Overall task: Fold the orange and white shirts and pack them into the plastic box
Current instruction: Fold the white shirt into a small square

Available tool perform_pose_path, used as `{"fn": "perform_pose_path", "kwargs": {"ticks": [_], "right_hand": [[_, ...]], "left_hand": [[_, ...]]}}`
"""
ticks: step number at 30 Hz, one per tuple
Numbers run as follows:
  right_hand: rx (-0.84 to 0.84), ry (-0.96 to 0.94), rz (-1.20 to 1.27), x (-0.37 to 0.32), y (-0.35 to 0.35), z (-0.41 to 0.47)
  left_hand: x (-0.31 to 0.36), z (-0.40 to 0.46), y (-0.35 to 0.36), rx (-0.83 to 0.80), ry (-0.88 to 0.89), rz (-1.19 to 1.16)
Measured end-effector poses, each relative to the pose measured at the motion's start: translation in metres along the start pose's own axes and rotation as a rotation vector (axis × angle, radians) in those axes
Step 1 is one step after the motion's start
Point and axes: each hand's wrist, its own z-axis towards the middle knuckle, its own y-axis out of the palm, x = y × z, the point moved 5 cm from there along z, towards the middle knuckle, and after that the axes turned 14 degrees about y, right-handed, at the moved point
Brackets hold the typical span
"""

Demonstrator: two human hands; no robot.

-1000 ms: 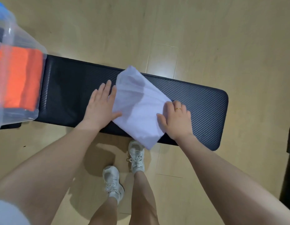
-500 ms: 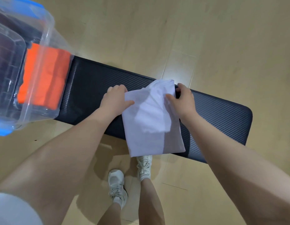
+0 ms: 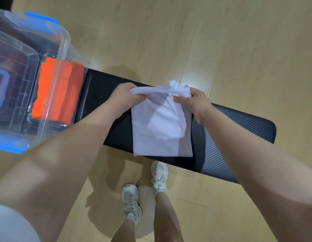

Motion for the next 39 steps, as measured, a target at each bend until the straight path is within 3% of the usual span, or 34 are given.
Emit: {"fn": "perform_pose_path", "kwargs": {"ticks": [6, 9, 12, 16, 21, 24, 29, 33, 36, 39], "right_hand": [[-0.16, -0.181, 0.121, -0.025, -0.008, -0.015], [-0.143, -0.214, -0.089, -0.012, -0.011, -0.03], [-0.038, -0.241, -0.346, 0.012, -0.014, -0.041], [0.22, -0.439, -0.714, 0.042, -0.012, -0.045], [0.45, -0.547, -1.045, 0.065, -0.001, -0.053], [0.439, -0.607, -1.161, 0.08, 0.006, -0.052], [0.347, -0.722, -1.272, 0.1, 0.014, -0.054], [0.359, -0.668, -1.154, 0.106, 0.011, -0.059], [0.438, -0.41, -0.75, 0.103, 0.003, -0.056], [0.508, -0.25, -0.452, 0.11, 0.003, -0.05]], "left_hand": [[0.014, -0.009, -0.016, 0.046, 0.146, -0.102], [0.009, -0.026, -0.013, -0.024, 0.221, 0.004], [0.007, -0.044, -0.004, -0.063, 0.333, 0.28], [-0.006, -0.064, 0.026, -0.144, 0.386, 0.602], [-0.029, -0.073, 0.054, -0.162, 0.487, 0.907], [-0.031, -0.08, 0.06, -0.102, 0.643, 1.082], [-0.042, -0.088, 0.06, -0.103, 0.699, 1.091], [-0.053, -0.092, 0.059, -0.103, 0.672, 0.959], [-0.047, -0.093, 0.056, 0.003, 0.679, 0.939], [-0.037, -0.085, 0.06, 0.019, 0.767, 1.109]]}}
